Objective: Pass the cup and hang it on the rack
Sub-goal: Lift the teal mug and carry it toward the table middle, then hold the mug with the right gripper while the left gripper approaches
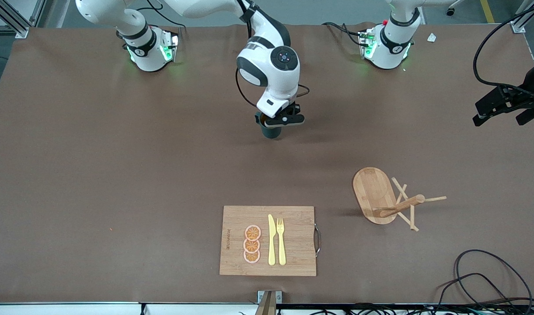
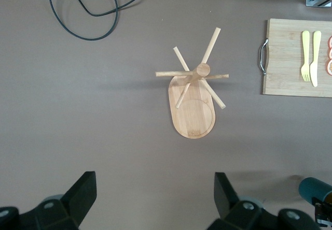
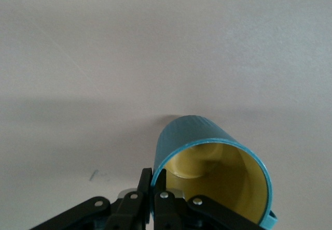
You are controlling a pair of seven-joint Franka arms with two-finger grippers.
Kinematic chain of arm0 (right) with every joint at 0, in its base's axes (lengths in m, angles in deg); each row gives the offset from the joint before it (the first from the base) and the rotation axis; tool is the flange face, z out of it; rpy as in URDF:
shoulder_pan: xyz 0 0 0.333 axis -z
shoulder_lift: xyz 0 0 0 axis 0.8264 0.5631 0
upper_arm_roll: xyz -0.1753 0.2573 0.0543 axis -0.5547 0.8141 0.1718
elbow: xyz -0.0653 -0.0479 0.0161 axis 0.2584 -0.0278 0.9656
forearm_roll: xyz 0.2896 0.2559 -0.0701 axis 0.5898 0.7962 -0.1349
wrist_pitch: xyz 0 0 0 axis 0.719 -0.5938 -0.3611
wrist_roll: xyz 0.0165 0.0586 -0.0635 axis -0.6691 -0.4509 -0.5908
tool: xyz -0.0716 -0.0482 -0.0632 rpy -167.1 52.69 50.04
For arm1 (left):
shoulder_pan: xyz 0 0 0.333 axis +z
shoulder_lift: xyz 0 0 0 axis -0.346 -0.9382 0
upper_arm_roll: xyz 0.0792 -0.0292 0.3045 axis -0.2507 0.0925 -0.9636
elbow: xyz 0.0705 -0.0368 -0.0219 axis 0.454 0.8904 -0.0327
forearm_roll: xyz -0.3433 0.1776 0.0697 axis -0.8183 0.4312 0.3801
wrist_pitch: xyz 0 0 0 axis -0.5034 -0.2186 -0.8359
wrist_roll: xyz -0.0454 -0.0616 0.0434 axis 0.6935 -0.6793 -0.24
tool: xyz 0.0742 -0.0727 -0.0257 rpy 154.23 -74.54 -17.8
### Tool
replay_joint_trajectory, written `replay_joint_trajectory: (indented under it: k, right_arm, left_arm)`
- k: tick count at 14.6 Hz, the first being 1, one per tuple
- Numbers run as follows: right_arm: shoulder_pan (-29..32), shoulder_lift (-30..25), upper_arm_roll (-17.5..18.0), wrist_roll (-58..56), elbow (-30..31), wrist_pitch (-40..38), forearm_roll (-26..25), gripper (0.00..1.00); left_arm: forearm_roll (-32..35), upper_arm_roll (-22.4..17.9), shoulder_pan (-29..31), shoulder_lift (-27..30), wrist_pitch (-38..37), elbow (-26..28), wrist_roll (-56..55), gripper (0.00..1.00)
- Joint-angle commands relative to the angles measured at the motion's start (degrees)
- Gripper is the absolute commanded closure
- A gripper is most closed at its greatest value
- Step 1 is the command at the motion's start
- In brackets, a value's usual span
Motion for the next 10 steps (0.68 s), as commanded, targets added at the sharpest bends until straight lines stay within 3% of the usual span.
replay_joint_trajectory:
  k: [1, 10]
  right_arm:
    - [-0.6, 2.0, -0.6, 1.2, -3.9, -1.3, -1.3, 1.00]
    - [-0.7, 4.8, -0.5, 10.8, -5.6, -1.3, -0.6, 1.00]
  left_arm:
    - [-1.1, -0.1, 0.4, 0.3, -0.3, 0.0, 0.2, 0.00]
    - [0.1, 0.4, -0.8, -3.7, -0.1, 0.0, 0.5, 0.00]
